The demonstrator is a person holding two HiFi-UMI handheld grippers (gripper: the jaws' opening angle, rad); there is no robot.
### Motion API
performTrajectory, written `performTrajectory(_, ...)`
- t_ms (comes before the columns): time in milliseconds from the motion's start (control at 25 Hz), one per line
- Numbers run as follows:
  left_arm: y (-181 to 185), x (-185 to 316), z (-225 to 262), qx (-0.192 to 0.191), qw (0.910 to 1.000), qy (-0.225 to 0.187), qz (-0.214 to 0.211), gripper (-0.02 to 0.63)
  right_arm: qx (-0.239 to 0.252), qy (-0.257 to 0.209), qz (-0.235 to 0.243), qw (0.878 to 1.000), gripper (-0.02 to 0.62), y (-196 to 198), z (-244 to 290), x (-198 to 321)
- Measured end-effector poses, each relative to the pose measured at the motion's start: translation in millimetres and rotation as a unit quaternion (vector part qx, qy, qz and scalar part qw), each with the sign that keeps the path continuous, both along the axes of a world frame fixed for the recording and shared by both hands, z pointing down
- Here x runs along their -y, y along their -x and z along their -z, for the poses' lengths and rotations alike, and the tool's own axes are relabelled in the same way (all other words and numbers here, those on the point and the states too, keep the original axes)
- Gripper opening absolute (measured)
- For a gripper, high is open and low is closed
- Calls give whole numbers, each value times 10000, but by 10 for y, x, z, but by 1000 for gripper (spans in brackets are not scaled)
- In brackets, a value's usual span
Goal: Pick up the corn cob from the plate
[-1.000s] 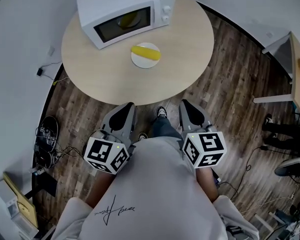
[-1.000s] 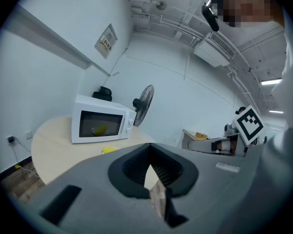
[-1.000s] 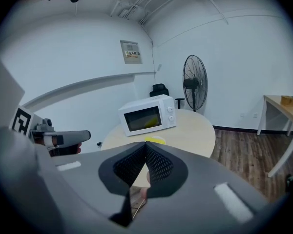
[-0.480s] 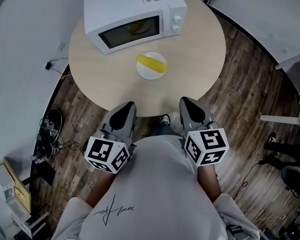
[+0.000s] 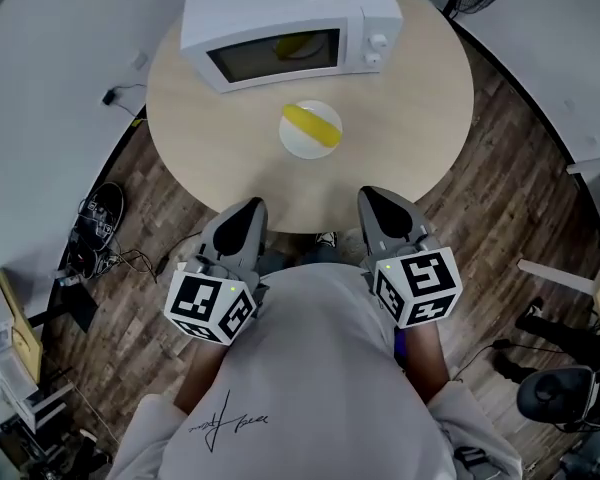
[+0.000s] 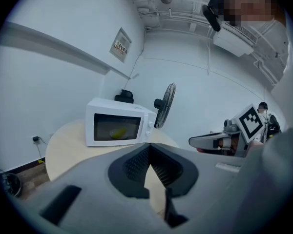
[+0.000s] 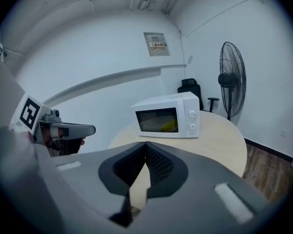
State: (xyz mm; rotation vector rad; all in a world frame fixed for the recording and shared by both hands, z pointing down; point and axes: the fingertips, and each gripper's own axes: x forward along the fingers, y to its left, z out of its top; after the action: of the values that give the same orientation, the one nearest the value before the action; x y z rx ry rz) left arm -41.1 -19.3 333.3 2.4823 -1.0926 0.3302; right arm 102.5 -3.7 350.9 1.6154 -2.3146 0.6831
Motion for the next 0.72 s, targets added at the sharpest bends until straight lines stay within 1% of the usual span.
performTrajectory(80,13,-6,-40,55,9999,16,134,-9,-51,6,311,9995,14,19,-57,31)
performTrajectory(160,45,-41,-91,99,9996,80,254,-9,27,64,520,9986,14,37,-108,26)
performTrajectory(360,52,-98,-149,75,9988,200,430,-9,130,103,581,9982,14,-2,-144,46)
performTrajectory(520,15,-119,-175,13,9986,221,482,-9,423,119,606,9972,14,-34,-184,83)
performTrajectory(720,-33,-88,-160,-18,9986,211,490,-9,208,85,698,9973,15,-106,-235,186)
